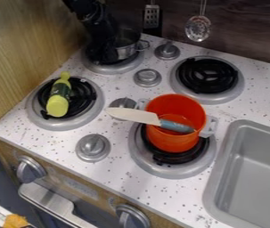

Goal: Put the silver pot on the burnsen burner

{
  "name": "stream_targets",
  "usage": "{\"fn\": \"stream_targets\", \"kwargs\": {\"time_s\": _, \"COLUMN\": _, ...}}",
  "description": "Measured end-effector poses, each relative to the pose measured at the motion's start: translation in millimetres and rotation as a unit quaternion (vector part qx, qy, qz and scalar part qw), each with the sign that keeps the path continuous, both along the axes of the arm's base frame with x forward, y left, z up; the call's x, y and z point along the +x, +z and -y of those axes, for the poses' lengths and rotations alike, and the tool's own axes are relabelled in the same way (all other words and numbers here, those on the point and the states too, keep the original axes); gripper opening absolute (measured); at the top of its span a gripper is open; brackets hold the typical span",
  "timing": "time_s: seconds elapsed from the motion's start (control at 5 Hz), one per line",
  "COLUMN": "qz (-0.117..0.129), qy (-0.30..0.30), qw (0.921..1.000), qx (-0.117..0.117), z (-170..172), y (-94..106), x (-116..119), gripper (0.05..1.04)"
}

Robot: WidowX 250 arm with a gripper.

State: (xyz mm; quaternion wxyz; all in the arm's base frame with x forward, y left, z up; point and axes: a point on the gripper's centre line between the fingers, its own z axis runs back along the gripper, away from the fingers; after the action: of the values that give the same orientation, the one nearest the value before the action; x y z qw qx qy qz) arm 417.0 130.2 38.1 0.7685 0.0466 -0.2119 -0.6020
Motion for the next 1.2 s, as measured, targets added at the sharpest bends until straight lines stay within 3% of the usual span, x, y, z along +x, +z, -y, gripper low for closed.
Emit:
{"fn": "stream_targets", "kwargs": {"time_s": 0.4, "qz": -0.031, "qy": 0.045, "qw": 0.9985, "qx": -0.004, "z": -1, "y": -2.5, "x": -10, "gripper": 0.877}}
{"fn": "stream_targets", "kwargs": {"time_s": 0.6, "qz": -0.034, "qy": 0.077, "qw": 0.9964, "qx": 0.004, "z": 4, "y": 18.8, "x": -19, "gripper": 0.999}}
{"fn": "stream_targets", "kwargs": {"time_s": 0.8, "qz": -0.047, "qy": 0.106, "qw": 0.9932, "qx": 0.008, "z": 16, "y": 26.4, "x": -26, "gripper": 0.999}}
{"fn": "stream_targets", "kwargs": {"time_s": 1.0, "qz": -0.066, "qy": 0.165, "qw": 0.984, "qx": -0.002, "z": 29, "y": 36.1, "x": -38, "gripper": 0.999}}
{"fn": "stream_targets", "kwargs": {"time_s": 1.2, "qz": -0.122, "qy": 0.273, "qw": 0.9522, "qx": -0.06, "z": 50, "y": 31.8, "x": -51, "gripper": 0.999}}
